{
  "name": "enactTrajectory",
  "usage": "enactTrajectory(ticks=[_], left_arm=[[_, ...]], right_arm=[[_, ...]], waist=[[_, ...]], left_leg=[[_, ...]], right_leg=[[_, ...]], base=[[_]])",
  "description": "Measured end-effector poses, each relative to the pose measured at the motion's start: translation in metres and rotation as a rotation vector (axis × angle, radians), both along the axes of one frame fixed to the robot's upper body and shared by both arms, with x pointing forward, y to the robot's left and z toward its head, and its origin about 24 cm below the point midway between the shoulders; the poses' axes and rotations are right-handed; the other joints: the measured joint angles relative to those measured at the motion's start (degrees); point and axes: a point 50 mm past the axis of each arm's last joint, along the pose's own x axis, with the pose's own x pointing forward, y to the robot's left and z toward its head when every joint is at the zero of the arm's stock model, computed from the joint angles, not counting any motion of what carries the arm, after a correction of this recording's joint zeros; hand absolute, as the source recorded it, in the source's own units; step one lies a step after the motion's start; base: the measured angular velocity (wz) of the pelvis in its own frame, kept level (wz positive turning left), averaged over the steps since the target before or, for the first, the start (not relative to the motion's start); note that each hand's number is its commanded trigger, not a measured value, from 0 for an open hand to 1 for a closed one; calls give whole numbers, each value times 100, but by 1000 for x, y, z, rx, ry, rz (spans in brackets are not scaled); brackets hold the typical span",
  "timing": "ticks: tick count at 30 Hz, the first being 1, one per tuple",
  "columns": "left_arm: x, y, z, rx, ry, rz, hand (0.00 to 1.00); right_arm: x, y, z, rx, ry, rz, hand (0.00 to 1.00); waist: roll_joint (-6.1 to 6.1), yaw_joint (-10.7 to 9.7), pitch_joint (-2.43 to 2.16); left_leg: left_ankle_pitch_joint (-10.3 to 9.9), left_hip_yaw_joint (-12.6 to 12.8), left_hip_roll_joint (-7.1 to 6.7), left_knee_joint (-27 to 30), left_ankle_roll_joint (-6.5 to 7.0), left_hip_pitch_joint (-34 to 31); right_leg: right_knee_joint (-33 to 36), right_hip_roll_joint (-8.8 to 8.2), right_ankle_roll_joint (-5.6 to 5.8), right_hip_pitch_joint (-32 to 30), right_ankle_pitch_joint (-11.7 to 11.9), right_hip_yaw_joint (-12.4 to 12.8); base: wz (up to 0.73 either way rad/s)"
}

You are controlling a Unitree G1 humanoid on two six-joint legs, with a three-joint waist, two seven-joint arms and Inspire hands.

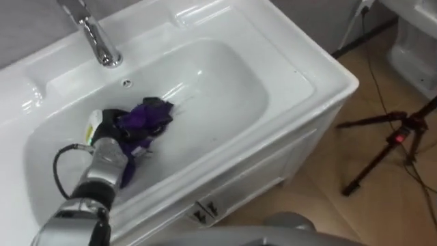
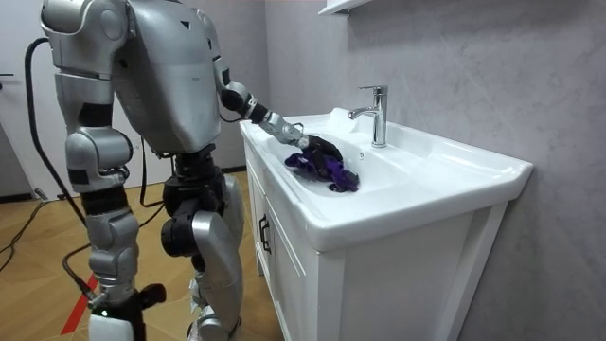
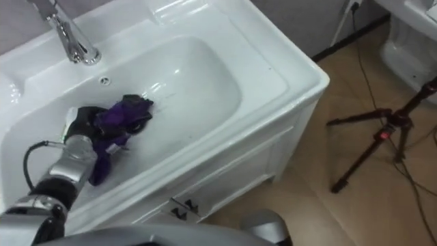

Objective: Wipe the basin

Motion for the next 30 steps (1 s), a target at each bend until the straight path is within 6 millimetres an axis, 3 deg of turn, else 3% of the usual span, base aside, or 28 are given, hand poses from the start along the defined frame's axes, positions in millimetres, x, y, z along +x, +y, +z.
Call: enactTrajectory(ticks=[6,10,14,18,30], left_arm=[[19,-13,6,-97,-17,30,100],[20,-15,7,-150,-34,62,100],[24,-33,6,-220,-59,56,100],[30,-48,9,-255,-83,28,100],[38,-62,17,-241,-98,-51,100]], right_arm=[[5,4,-1,22,6,45,0],[11,7,-2,42,-7,67,0],[18,10,-3,64,-5,96,0],[23,14,-4,77,-10,134,0],[23,21,-5,95,12,141,0]], waist=[[-16,-157,14],[-18,-215,14],[-21,-245,13],[-39,-293,5],[-35,-395,5]], left_leg=[[21,230,-70,16,64,-183],[7,252,-64,-12,190,-236],[-20,252,-80,-55,245,-242],[-30,271,-89,-46,260,-221],[-44,275,-84,-61,281,-202]], right_leg=[[92,-1,77,-289,81,169],[122,-8,110,-373,128,186],[121,-21,145,-373,160,182],[101,-21,158,-361,180,193],[5,-30,179,-300,193,176]], base=[[-16],[-1],[-1],[-4],[1]])
